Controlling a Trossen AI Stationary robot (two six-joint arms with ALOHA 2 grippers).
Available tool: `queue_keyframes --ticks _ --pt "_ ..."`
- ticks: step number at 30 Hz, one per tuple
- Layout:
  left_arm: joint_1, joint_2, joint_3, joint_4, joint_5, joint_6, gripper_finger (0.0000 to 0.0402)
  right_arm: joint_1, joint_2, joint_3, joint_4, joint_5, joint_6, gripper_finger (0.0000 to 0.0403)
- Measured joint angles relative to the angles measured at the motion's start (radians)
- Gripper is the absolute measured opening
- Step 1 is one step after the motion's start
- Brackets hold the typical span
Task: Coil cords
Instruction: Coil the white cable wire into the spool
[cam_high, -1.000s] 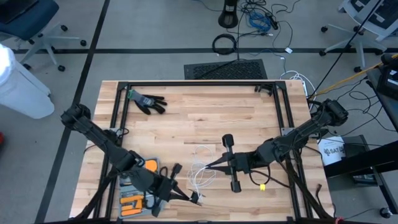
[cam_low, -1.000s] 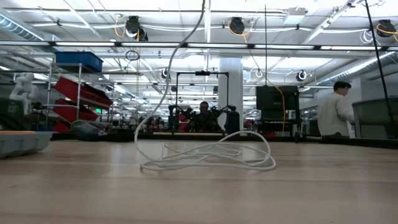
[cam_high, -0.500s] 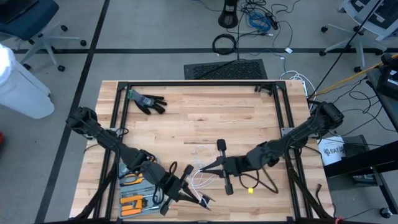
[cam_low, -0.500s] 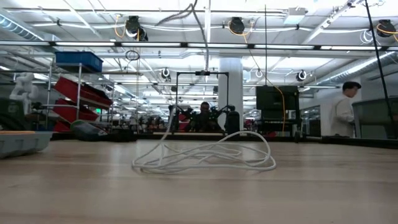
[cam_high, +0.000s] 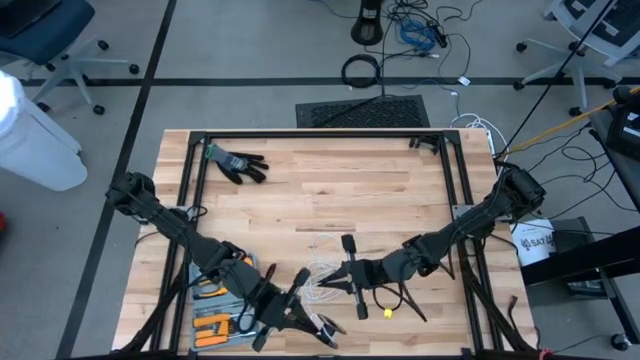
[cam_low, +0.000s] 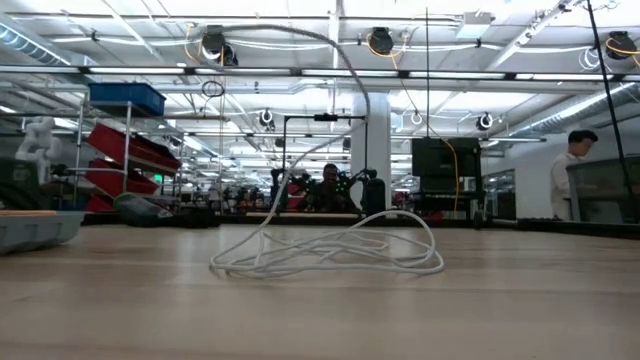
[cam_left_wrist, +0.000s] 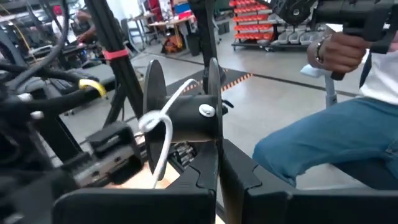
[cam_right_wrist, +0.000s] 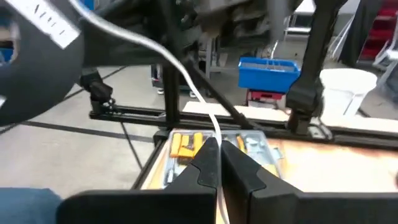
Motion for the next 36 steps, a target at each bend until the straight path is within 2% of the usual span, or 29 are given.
queue_keyframes --ticks 3,9,17,26,36 --pt "-0.018 -0.008 0.019 -0.055 -0.052 0.018 0.0006 0.021 0.004 0.0 -0.039 0.0 0.028 0.0" --pt "-0.074 -0.052 0.036 -0.157 -0.235 0.025 0.0006 0.073 0.005 0.0 -0.096 0.0 0.091 0.0" --pt "-0.133 -0.098 0.036 -0.302 -0.421 -0.034 0.0006 0.13 0.005 0.0 -0.133 0.001 0.114 0.0" --pt "-0.138 -0.097 0.036 -0.42 -0.46 -0.13 0.0006 0.153 -0.046 0.0 -0.217 0.002 0.141 0.0" --pt "-0.119 -0.097 0.036 -0.458 -0.466 -0.21 0.0006 0.152 -0.1 0.0 -0.243 0.002 0.122 0.0"
